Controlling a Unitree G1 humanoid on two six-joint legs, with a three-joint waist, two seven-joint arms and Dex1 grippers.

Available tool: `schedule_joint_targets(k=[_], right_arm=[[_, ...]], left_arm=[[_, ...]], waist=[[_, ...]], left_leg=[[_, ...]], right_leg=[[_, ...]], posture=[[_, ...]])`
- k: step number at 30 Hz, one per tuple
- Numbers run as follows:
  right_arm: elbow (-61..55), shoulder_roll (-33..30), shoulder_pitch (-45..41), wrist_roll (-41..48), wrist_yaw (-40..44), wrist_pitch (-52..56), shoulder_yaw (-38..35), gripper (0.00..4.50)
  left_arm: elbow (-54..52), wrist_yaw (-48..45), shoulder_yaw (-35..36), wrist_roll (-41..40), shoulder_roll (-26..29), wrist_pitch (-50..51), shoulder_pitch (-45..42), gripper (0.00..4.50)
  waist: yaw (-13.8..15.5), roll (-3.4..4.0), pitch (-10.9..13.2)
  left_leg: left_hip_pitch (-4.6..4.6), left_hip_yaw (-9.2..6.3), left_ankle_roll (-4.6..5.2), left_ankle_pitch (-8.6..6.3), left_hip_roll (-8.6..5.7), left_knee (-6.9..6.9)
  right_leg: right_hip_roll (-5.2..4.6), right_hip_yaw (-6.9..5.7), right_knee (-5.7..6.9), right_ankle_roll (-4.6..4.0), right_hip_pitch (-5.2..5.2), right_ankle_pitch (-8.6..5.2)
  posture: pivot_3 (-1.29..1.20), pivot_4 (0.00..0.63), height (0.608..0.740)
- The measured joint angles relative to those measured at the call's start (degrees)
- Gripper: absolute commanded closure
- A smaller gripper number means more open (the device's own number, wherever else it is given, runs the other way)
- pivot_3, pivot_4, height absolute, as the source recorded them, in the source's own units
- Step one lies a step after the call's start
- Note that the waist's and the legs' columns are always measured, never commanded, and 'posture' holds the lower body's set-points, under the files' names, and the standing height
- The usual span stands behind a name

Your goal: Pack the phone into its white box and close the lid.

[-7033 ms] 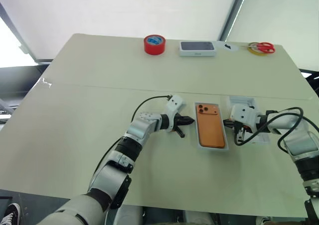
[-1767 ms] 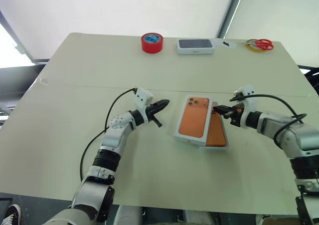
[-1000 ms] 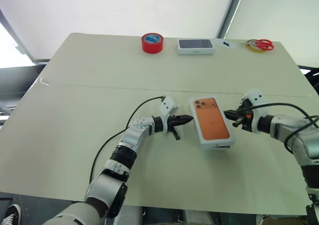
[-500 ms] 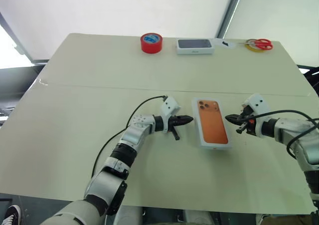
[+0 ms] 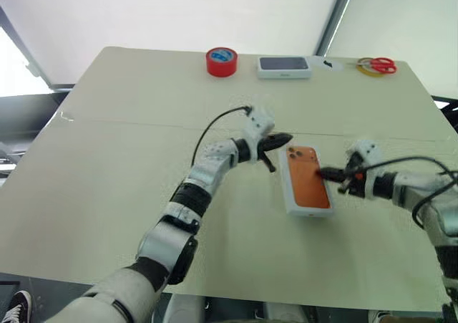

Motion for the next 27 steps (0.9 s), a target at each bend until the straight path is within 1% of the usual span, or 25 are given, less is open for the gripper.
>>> schedule_joint_targets(k=[1, 3, 6, 7, 9, 11, 12, 14, 15, 16, 19, 20, 23, 25, 27], right_arm=[[-1.22, -1.03, 1.38, -0.83, 0.55, -1.6, 0.26, 4.47], [-2.66, -1.67, 2.8, -2.98, 0.77, -3.72, 1.28, 4.47], [-3.63, -1.83, 3.22, -5.88, -0.28, -5.06, 3.45, 4.47], [-3.69, -1.82, 2.77, -6.29, -0.53, -4.69, 3.75, 4.24], [-2.91, -0.32, 0.76, -4.18, -0.64, -0.87, 2.87, 3.63], [-1.37, 2.87, -1.36, -2.01, -1.2, 1.92, 1.74, 2.69], [-1.2, 3.82, -2.01, -1.73, -1.77, 2.15, 1.55, 2.13], [-0.56, 4.37, -3.18, -1.6, -2.75, 2.48, 1.17, 1.13], [0.06, 5.23, -4.08, -1.13, -3.29, 2.86, 0.35, 1.08], [0.29, 5.85, -4.55, -0.52, -3.72, 2.9, -0.53, 1.08], [1.16, 6.37, -5.52, -0.39, -4.65, 2.05, -2.01, 1.08], [1.94, 6.83, -5.8, -0.4, -4.36, 0.36, -2.44, 1.08], [5.43, 8.1, -5.55, -3.52, -4.77, -9.81, -3.04, 1.08], [7.89, 6.88, -5.28, -3.19, -1.2, -11.34, -3.05, 1.08], [9.82, 5.61, -4.45, -3.08, 1.89, -14.46, -3.7, 1.08]], left_arm=[[3.47, 0.04, -0.75, 1.27, -0.23, -0.49, 0.09, 4.5], [5.78, 0.01, -1.09, 2.48, -0.23, -2.34, -0.71, 4.5], [7.42, -0.91, -2.08, 4.05, 0.54, -3.17, -1.39, 4.5], [7.44, -1.64, -1.5, 3.54, 0.58, -2.64, -1.4, 4.25], [7.01, -4.75, 1.8, 0.24, 1.27, 0.53, -0.95, 3.66], [4.67, -7.38, 3.42, -1.87, 3.09, 1.69, 0.64, 2.72], [2.93, -7.95, 4.2, -2.37, 4.17, 1.8, 1.68, 2.15], [-1.85, -8.41, 4.94, -3.26, 6.52, 2.42, 3.66, 1.16], [-6.21, -8.42, 5.29, -3.51, 8.62, 2.84, 5.44, 0.68], [-10.29, -8.57, 6.17, -3.93, 10.83, 3.22, 7.12, 0.3], [-23.04, -8.33, 8.77, -4.82, 18.21, 4.86, 13.32, 0.3], [-27.34, -8.73, 10.04, -6.57, 20.74, 7.79, 15.81, 0.3], [-37.84, -10.53, 14.54, -10.75, 29.08, 14.42, 24.94, 0.3], [-43.4, -11.05, 17.52, -12.18, 34.18, 16.61, 31.39, 0.3], [-47.57, -11.55, 20.76, -13.4, 38.03, 17.8, 36.98, 0.3]], waist=[[-0.08, -0.01, 0.0], [-0.36, -0.13, -0.05], [-0.69, -0.19, -0.15], [-0.71, -0.26, -0.3], [-0.82, -0.39, -0.4], [-1.25, -0.36, -0.4], [-1.26, -0.31, -0.39], [-1.1, -0.29, -0.37], [-1.17, -0.28, -0.36], [-1.19, -0.27, -0.36], [-1.28, -0.21, -0.35], [-1.24, -0.22, -0.35], [-1.6, -0.15, -0.32], [-1.55, -0.1, -0.28], [-1.28, -0.07, -0.26]], left_leg=[[0.04, -0.04, 0.13, -0.07, 0.01, 0.0], [0.17, -0.13, 0.18, -0.1, 0.05, 0.0], [0.84, -0.11, 0.32, -0.2, 0.04, -0.11], [0.85, -0.13, 0.32, -0.2, 0.05, -0.13], [0.83, -0.16, 0.31, -0.2, 0.09, -0.12], [0.79, -0.16, 0.27, -0.17, 0.1, -0.14], [0.69, -0.16, 0.21, -0.14, 0.1, -0.16], [0.55, -0.14, -0.11, 0.05, 0.09, -0.19], [0.52, -0.13, -0.16, 0.08, 0.09, -0.21], [0.52, -0.11, -0.17, 0.08, 0.09, -0.23], [0.53, -0.11, -0.17, 0.08, 0.1, -0.27], [0.52, -0.11, -0.16, 0.08, 0.1, -0.27], [0.53, -0.11, -0.07, 0.02, 0.08, -0.27], [0.53, -0.11, 0.08, -0.06, 0.07, -0.28], [0.54, -0.11, 0.12, -0.09, 0.06, -0.28]], right_leg=[[0.03, 0.0, 0.02, 0.0, 0.03, 0.0], [0.06, -0.02, 0.01, 0.0, 0.22, 0.0], [0.03, -0.01, -0.19, 0.0, 0.92, -0.02], [0.02, -0.02, -0.22, 0.0, 0.95, -0.02], [0.02, -0.03, -0.21, -0.01, 0.93, -0.02], [0.01, -0.01, -0.19, -0.01, 0.85, -0.02], [0.0, 0.0, -0.13, -0.02, 0.7, -0.03], [0.0, 0.02, -0.12, -0.02, 0.53, -0.03], [-0.01, 0.04, -0.12, -0.02, 0.49, -0.02], [-0.01, 0.06, -0.11, -0.02, 0.48, -0.02], [-0.02, 0.08, -0.11, -0.02, 0.48, -0.02], [-0.02, 0.07, -0.12, -0.02, 0.48, -0.02], [-0.06, 0.08, -0.12, -0.02, 0.49, -0.02], [-0.1, 0.07, -0.13, -0.02, 0.5, -0.02], [-0.15, 0.07, -0.14, -0.03, 0.52, -0.02]], posture=[[0.0, 0.15, 0.74], [0.0, 0.15, 0.74], [0.0, 0.15, 0.74], [0.0, 0.15, 0.74], [0.0, 0.15, 0.74], [0.0, 0.15, 0.74], [0.0, 0.15, 0.74], [0.0, 0.15, 0.74], [0.0, 0.15, 0.74], [0.0, 0.15, 0.74], [0.0, 0.15, 0.74], [0.0, 0.15, 0.74], [0.0, 0.15, 0.74], [0.0, 0.15, 0.74], [0.0, 0.15, 0.74]])
